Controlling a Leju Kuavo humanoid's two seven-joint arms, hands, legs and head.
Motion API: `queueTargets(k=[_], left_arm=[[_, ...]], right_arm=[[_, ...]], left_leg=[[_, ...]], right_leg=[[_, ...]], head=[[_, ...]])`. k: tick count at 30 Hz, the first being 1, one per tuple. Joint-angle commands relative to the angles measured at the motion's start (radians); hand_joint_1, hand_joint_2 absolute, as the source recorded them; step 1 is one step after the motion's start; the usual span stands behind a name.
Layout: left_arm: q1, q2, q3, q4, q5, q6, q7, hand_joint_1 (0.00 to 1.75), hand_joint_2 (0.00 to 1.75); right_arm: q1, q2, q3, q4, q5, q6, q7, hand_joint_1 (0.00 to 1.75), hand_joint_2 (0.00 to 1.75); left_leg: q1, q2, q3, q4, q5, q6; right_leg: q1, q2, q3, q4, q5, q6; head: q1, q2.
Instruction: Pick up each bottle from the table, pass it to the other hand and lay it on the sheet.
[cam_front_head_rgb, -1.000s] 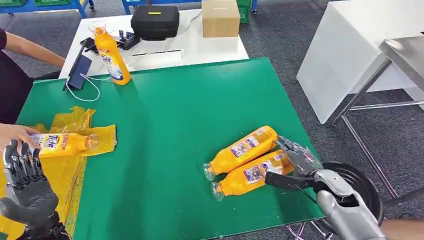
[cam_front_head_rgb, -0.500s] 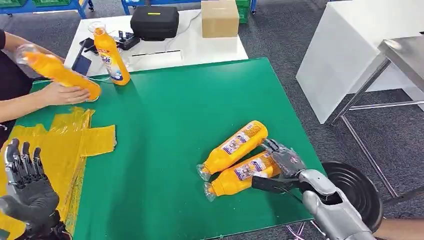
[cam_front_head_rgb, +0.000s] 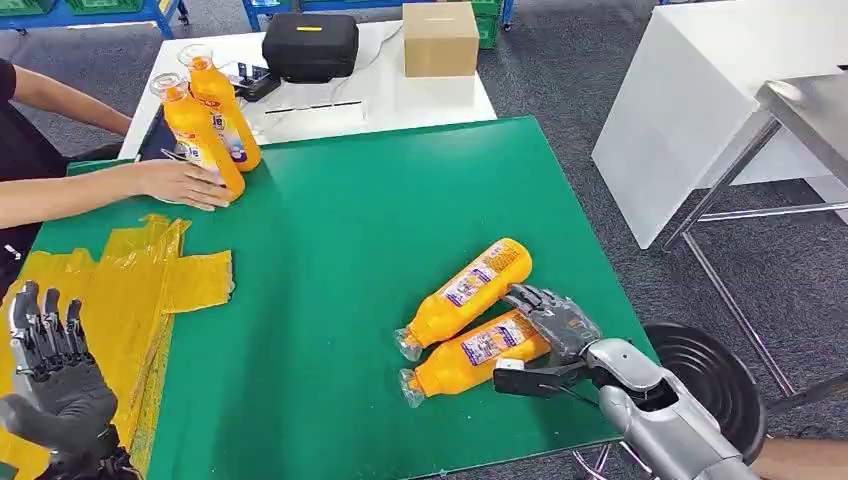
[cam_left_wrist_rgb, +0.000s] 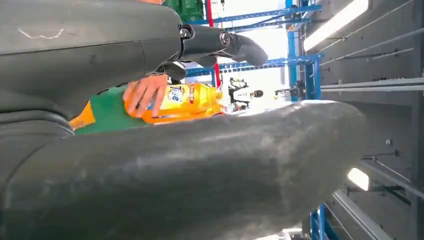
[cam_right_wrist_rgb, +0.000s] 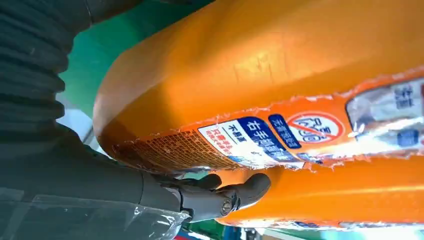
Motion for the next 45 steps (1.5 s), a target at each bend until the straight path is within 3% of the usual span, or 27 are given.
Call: queueTargets(k=[1,2,3,4,5,22,25,28,29,33,37,40,41,45], left_arm=[[-0.029,0.008,0.006,0.041,0.014,-0.009,0.013,0.00,0.00],[-0.031,0.009,0.005,0.042,0.015,-0.009,0.013,0.00,0.00],[-0.034,0.010,0.002,0.045,0.016,-0.010,0.015,0.00,0.00],[-0.037,0.011,0.000,0.046,0.017,-0.009,0.016,0.00,0.00],[-0.039,0.011,-0.002,0.048,0.017,-0.008,0.017,0.00,0.00],[-0.044,0.016,-0.012,0.056,0.021,-0.005,0.023,0.00,0.00],[-0.034,0.020,-0.014,0.059,0.054,-0.030,0.047,0.00,0.00],[-0.002,0.027,0.000,0.063,0.162,-0.121,0.089,0.00,0.00],[0.012,0.023,0.016,0.064,0.211,-0.168,0.102,0.00,1.75],[0.060,0.007,0.038,0.057,0.341,-0.323,0.159,0.00,1.75],[0.085,0.000,0.010,0.053,0.403,-0.413,0.215,0.00,1.75],[0.067,0.009,-0.034,0.072,0.425,-0.421,0.240,0.00,1.75],[0.060,0.011,-0.044,0.076,0.427,-0.410,0.241,0.00,1.75],[0.050,0.033,-0.078,0.090,0.456,-0.419,0.259,0.00,1.75]], right_arm=[[-0.063,-0.057,0.167,0.105,0.001,0.060,0.023,0.02,1.75],[-0.066,-0.061,0.173,0.108,-0.001,0.066,0.023,0.54,1.75],[-0.068,-0.067,0.184,0.117,-0.002,0.074,0.026,1.47,1.75],[-0.067,-0.069,0.190,0.125,-0.002,0.076,0.027,1.66,1.75],[-0.067,-0.069,0.197,0.131,-0.002,0.077,0.028,1.71,1.75],[-0.057,-0.069,0.211,0.151,-0.020,0.078,0.052,1.75,1.75],[-0.033,0.000,0.130,0.168,-0.075,0.011,0.051,1.75,1.75],[0.036,0.110,-0.040,0.085,-0.223,-0.092,-0.041,1.75,1.75],[0.061,0.147,-0.106,0.021,-0.314,-0.076,-0.067,1.75,1.75],[0.049,0.218,-0.232,-0.113,-0.567,0.006,-0.144,1.75,1.75],[-0.071,0.304,-0.207,-0.050,-0.623,0.047,-0.141,1.75,1.75],[-0.183,0.418,-0.149,0.065,-0.649,0.046,-0.131,1.75,1.75],[-0.199,0.437,-0.134,0.082,-0.650,0.032,-0.123,1.75,1.75],[-0.237,0.470,-0.105,0.133,-0.677,0.035,-0.121,1.75,1.75]], left_leg=[[0.001,-0.004,0.001,-0.001,0.001,-0.001],[0.001,-0.003,0.002,-0.001,0.000,0.000],[0.001,-0.005,0.001,-0.001,0.001,-0.001],[0.001,-0.004,0.002,-0.001,0.000,-0.001],[0.001,-0.005,0.002,-0.001,0.001,-0.001],[0.000,-0.005,0.007,-0.001,0.000,0.000],[0.001,-0.006,0.007,-0.002,0.001,-0.001],[0.001,-0.004,0.008,-0.003,0.001,-0.001],[0.001,-0.002,0.008,-0.003,0.001,-0.001],[0.000,0.005,0.005,-0.001,-0.001,-0.001],[0.002,0.006,0.000,0.000,-0.002,-0.002],[0.003,0.006,-0.003,0.000,-0.001,-0.001],[0.003,0.010,-0.001,0.000,0.000,-0.002],[0.004,0.005,-0.001,-0.001,0.001,-0.002]], right_leg=[[0.001,0.000,0.002,-0.002,0.001,0.000],[0.001,0.000,0.002,-0.002,0.000,0.000],[0.001,-0.001,0.003,-0.002,0.001,0.000],[0.001,-0.001,0.003,-0.002,0.000,0.000],[0.002,-0.001,0.004,-0.003,0.001,0.000],[0.001,-0.002,0.008,-0.003,0.000,0.000],[0.002,-0.002,0.008,-0.005,0.002,0.000],[0.002,0.000,0.009,-0.006,0.002,-0.001],[0.002,0.001,0.009,-0.005,0.002,-0.001],[0.000,0.007,0.004,-0.001,0.001,-0.001],[0.002,0.011,-0.002,0.001,0.001,-0.002],[0.002,0.011,-0.003,0.000,0.002,-0.001],[0.003,0.015,-0.003,0.000,0.003,-0.001],[0.003,0.009,-0.002,0.000,0.002,-0.001]], head=[[0.000,0.000],[0.000,0.000],[0.000,0.000],[0.000,0.000],[0.000,0.000],[0.000,0.000],[0.000,0.000],[0.000,0.000],[0.000,0.000],[0.000,0.000],[-0.001,0.000],[0.001,0.000],[0.000,0.000],[0.000,0.000]])
